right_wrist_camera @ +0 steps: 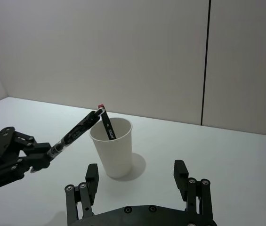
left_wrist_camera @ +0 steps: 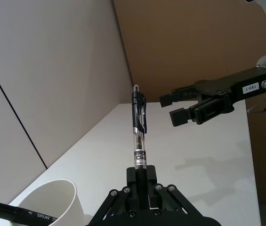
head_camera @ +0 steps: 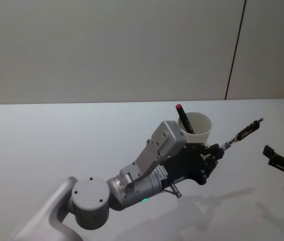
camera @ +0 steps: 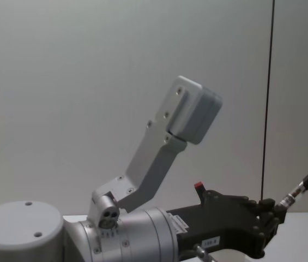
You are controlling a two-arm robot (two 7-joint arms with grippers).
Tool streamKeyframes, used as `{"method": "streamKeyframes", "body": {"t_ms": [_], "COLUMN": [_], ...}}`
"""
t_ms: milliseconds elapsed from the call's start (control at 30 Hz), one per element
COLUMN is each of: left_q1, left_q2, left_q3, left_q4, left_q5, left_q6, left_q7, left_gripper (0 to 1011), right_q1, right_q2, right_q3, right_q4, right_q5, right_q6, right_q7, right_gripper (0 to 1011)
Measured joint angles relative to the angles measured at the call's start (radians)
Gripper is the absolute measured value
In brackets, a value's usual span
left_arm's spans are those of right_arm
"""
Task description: Place the pen into the pen holder.
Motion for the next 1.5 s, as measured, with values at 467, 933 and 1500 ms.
{"method": "streamKeyframes", "body": {"t_ms": [467, 933, 1500], "left_q1": [0.0, 0.0, 0.0], "left_q2": [0.0, 0.0, 0.0], "left_q3": [0.0, 0.0, 0.0], "left_q4": [0.0, 0.0, 0.0], "left_q5": [0.0, 0.0, 0.0], "left_q6": [0.0, 0.0, 0.0], "left_q7": [0.0, 0.0, 0.0], "left_gripper": [130, 130, 131], "right_q1": [-0.009, 0.003, 0.017], "right_q2": [0.027, 0.032, 0.023], "right_q3": [0.015, 0.015, -0.008], "right_q4": [0.013, 0.025, 0.028], "right_q5": [0.136, 0.274, 0.383], "right_q6": [0.046, 0.122, 0.195], "right_q7": [0.079, 0.08, 0.05], "right_gripper": [1002, 1001, 1002]}}
